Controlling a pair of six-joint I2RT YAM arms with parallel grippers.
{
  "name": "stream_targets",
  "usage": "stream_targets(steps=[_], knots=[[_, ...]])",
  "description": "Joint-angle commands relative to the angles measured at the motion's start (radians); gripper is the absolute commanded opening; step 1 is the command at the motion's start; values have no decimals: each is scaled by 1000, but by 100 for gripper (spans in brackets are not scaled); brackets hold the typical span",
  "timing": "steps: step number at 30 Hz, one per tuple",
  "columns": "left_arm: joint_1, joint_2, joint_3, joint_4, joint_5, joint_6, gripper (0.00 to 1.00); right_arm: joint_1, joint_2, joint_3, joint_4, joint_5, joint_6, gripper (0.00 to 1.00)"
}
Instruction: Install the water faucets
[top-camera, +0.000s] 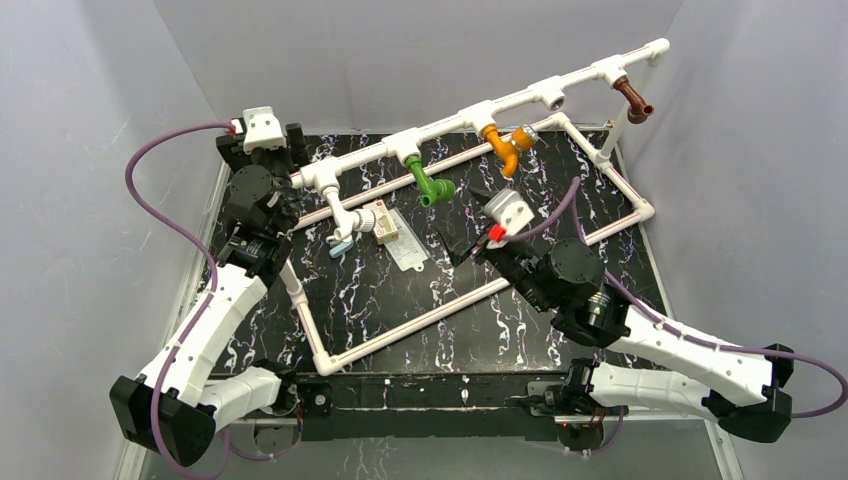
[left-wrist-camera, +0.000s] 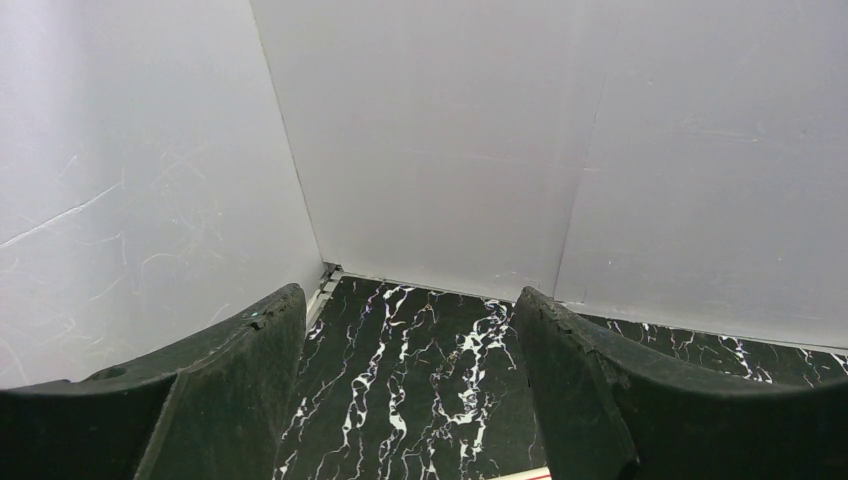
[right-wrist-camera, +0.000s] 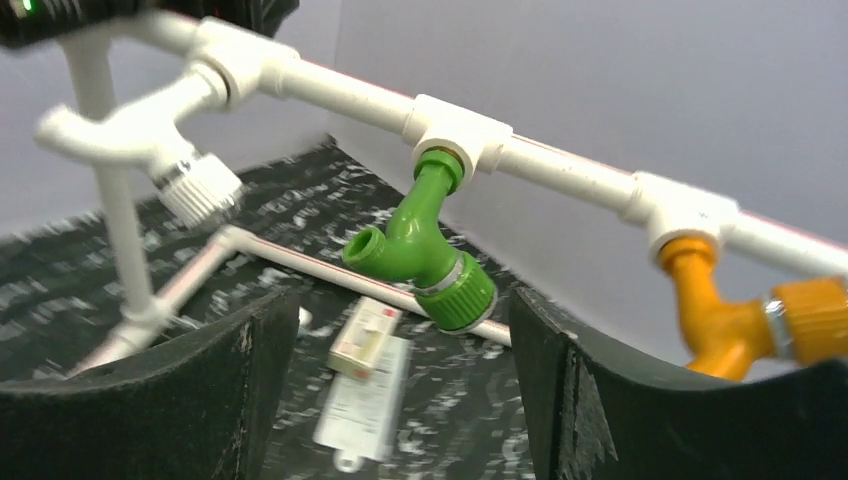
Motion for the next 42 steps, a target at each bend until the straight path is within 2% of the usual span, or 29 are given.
stream_targets(steps=[1,3,7,19,22,27,38,42], knots=[[-37,151,-144,-434,83,-25,74,3,-21,-22,40,-109,-504,84],[-37,149,-145,-436,84,-26,74,3,-9,-39,60,-129,-652,85],[-37,148,-144,-436,84,-26,74,2,33,-49,119,-117,-817,86],[-37,143,-144,-436,86,-28,74,1,232,-44,416,27,-967,82],[-37,143,-144,-436,87,-28,74,-10,269,-31,451,43,-976,79],[-37,137,-144,-436,89,-28,74,-30,300,-29,477,59,-955,68],[-37,137,-143,-438,90,-28,74,-39,287,-37,499,19,-810,50],[-37,138,-143,-438,89,-28,74,-39,291,-36,508,6,-753,38]])
